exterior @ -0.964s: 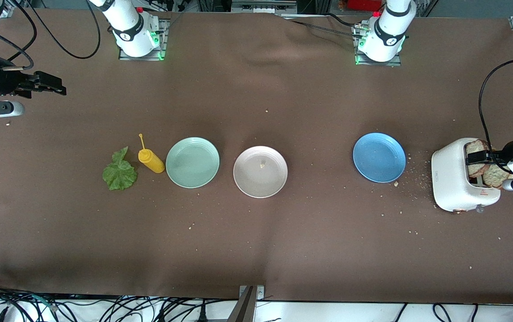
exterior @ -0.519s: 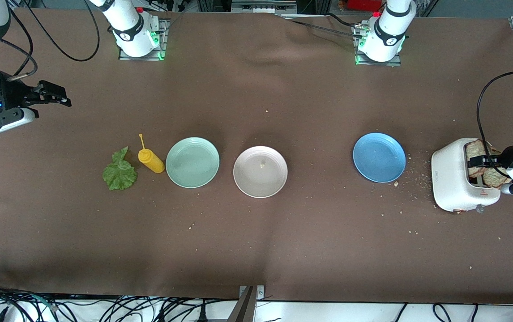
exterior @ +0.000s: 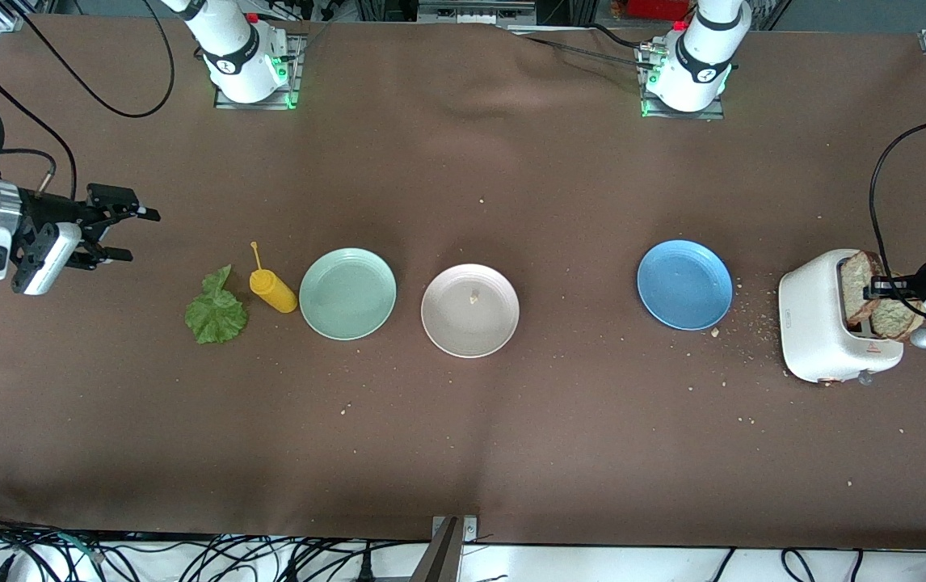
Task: Make sandwich in beige plate with both arms
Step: 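Lift bread with the left gripper while the right gripper reaches the mustard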
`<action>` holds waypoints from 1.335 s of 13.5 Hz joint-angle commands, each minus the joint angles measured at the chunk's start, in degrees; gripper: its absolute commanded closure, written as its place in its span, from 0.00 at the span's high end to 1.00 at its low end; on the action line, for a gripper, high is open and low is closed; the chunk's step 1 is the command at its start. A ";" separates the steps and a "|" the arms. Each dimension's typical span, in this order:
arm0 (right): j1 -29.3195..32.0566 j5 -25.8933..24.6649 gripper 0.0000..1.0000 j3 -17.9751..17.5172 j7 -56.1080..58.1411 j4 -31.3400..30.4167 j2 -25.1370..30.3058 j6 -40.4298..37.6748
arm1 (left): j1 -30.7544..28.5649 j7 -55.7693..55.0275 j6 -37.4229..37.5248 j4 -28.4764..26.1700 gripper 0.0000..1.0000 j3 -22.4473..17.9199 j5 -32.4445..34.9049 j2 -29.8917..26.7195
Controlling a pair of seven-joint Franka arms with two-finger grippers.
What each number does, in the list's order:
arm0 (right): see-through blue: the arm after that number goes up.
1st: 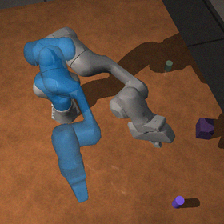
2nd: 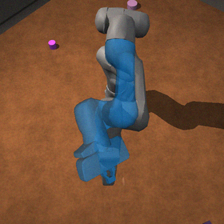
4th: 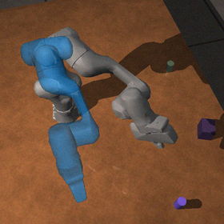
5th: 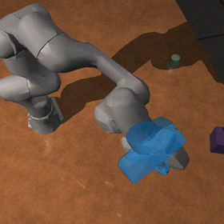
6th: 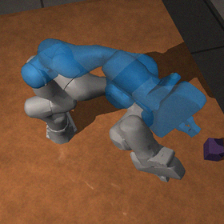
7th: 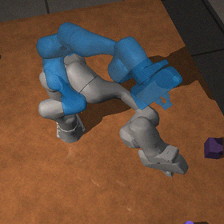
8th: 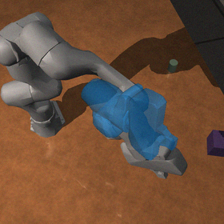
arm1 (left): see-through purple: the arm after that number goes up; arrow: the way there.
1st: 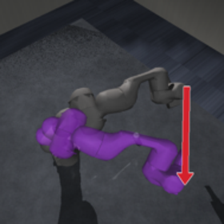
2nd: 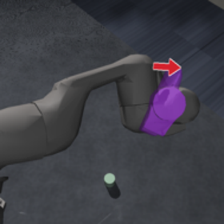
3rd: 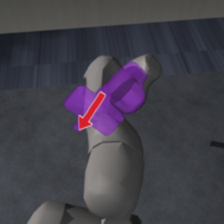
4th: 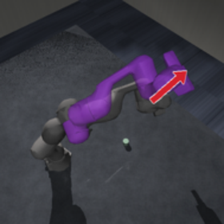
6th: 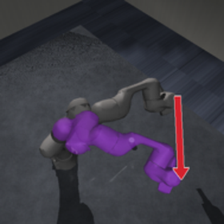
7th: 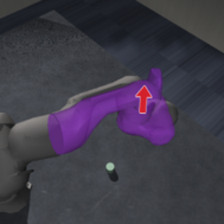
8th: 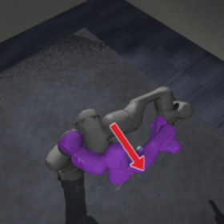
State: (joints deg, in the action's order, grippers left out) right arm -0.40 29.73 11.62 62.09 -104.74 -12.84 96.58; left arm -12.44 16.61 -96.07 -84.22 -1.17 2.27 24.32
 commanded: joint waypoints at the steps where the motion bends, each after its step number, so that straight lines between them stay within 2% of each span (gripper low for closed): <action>1: 0.83 7.06 0.99 0.33 13.44 0.23 -4.11 2.02 | 0.75 1.41 3.34 4.15 0.00 0.12 1.25 -0.33; 4: 1.10 12.08 0.99 0.33 29.35 0.23 -7.98 2.47 | 0.92 3.60 5.35 6.70 0.00 0.73 0.90 -0.94; 6: 1.45 13.42 0.99 0.33 35.79 0.23 -10.17 2.47 | 0.66 6.50 5.72 6.88 0.00 1.43 -0.33 -2.43; 10: 1.36 16.14 0.99 0.16 42.66 0.23 -14.83 2.29 | 1.27 5.64 6.15 5.65 0.00 1.52 -15.59 -2.00; 12: 1.28 17.10 0.99 -0.02 47.40 0.32 -17.64 2.38 | 4.51 -1.01 7.64 5.39 0.00 2.23 -19.92 -1.38; 15: 0.23 21.49 0.99 -0.20 50.23 0.76 -20.99 2.38 | 12.68 -8.86 7.48 6.09 0.00 2.23 -25.45 3.00; 18: -1.18 26.59 0.99 -0.28 56.27 0.76 -23.45 2.12 | 15.24 -8.53 7.39 6.35 0.00 2.23 -40.80 8.97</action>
State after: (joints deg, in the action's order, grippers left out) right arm -0.76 53.21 11.23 114.56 -104.75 -34.67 99.03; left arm 2.64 7.75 -89.18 -79.42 1.67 -30.55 29.08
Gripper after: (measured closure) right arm 0.004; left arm 0.921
